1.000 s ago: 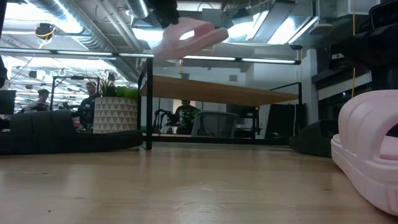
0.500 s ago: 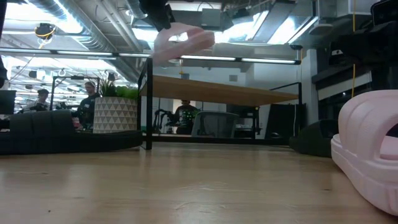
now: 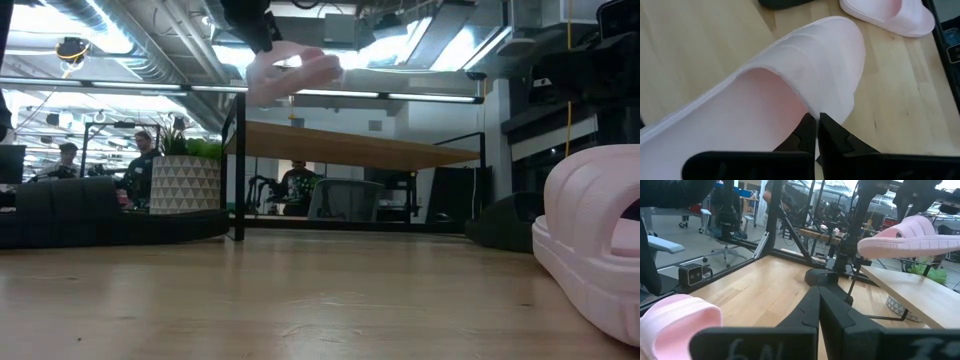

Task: Pick and place slides into the shelf
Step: Put the left pink slide on the shelf

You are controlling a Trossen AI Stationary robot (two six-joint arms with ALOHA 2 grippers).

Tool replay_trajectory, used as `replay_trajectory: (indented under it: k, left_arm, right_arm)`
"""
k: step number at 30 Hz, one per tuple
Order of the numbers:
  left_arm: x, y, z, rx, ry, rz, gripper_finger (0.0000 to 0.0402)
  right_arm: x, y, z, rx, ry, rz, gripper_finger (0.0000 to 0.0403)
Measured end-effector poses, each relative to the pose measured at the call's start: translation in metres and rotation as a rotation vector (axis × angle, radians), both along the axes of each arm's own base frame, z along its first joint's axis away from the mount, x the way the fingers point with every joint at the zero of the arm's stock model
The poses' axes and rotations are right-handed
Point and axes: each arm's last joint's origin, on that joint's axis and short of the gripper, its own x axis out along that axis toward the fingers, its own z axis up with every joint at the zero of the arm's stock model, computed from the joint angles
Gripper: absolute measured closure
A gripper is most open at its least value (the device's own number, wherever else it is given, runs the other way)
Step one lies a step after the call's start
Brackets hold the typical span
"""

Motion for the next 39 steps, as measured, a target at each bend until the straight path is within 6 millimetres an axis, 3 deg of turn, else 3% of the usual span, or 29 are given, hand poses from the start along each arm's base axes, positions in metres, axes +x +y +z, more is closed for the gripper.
replay_trajectory:
  k: [16, 39]
  left_arm:
    - [0.004, 0.015, -0.017, -0.017, 0.105, 0.038, 0.0401]
    - [0.001, 0.017, -0.018, -0.021, 0.124, 0.047, 0.0401]
  right_arm:
    - [0.0, 0.0, 0.001, 0.001, -0.008, 0.0, 0.0393]
    - [0.0, 0.0, 0.001, 0.001, -0.009, 0.0, 0.0393]
